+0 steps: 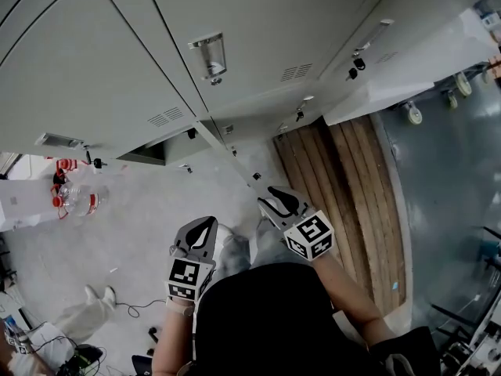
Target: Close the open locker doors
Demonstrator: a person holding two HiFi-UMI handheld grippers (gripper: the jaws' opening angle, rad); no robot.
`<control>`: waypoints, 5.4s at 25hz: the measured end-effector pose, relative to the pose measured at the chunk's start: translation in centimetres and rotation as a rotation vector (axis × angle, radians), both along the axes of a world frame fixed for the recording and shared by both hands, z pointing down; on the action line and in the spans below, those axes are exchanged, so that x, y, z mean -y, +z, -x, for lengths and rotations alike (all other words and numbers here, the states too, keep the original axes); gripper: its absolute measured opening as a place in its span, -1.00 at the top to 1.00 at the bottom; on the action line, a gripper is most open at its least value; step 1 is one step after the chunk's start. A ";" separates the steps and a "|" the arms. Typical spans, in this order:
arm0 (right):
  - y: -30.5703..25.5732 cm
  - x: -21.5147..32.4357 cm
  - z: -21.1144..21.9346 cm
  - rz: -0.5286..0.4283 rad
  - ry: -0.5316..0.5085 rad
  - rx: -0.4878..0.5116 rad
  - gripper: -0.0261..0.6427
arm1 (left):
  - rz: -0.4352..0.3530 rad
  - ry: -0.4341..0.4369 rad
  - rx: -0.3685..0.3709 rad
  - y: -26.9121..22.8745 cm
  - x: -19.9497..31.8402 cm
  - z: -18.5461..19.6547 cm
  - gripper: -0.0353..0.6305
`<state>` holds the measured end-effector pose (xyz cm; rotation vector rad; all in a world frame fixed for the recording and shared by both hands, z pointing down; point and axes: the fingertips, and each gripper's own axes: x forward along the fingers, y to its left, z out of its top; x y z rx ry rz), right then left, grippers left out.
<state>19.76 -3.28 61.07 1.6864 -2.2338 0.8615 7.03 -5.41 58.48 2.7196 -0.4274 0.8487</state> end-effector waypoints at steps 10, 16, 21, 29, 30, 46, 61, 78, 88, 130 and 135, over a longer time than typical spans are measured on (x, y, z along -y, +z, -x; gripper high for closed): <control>0.3 0.4 1.7 0.019 -0.048 -0.008 0.45 | -0.007 -0.074 -0.019 0.4 0.4 2.6 0.84; 0.2 0.5 3.7 0.029 -0.059 -0.020 0.45 | -0.010 -0.089 -0.023 -0.1 0.6 4.5 0.84; 0.1 0.8 6.3 0.032 -0.070 -0.026 0.45 | -0.013 -0.093 -0.036 -0.4 0.7 6.7 0.84; 0.1 2.1 11.7 0.033 -0.099 -0.041 0.45 | -0.028 -0.107 -0.058 -0.6 1.8 11.7 0.84; 0.0 2.3 12.4 0.033 -0.102 -0.045 0.45 | -0.028 -0.109 -0.062 -0.6 1.9 12.4 0.84; -0.2 7.8 20.4 0.014 -0.202 -0.052 0.45 | -0.030 -0.244 -0.087 -0.9 4.5 21.3 0.84; -0.1 15.8 24.1 0.005 -0.462 -0.018 0.45 | -0.030 -0.438 -0.050 -0.8 9.0 22.2 0.83; 1.4 22.1 24.2 0.015 -0.641 -0.051 0.45 | -0.021 -0.640 -0.028 -0.5 11.8 21.4 0.84; 2.7 24.7 23.8 0.015 -0.687 -0.113 0.34 | -0.014 -0.736 -0.016 -0.2 12.4 21.6 0.84; 1.1 14.5 21.4 0.029 -0.312 -0.102 0.26 | -0.039 -0.437 -0.098 -1.4 7.5 22.6 0.84; -0.2 10.4 20.5 0.004 -0.207 -0.073 0.41 | -0.040 -0.310 -0.103 -1.2 5.9 21.5 0.84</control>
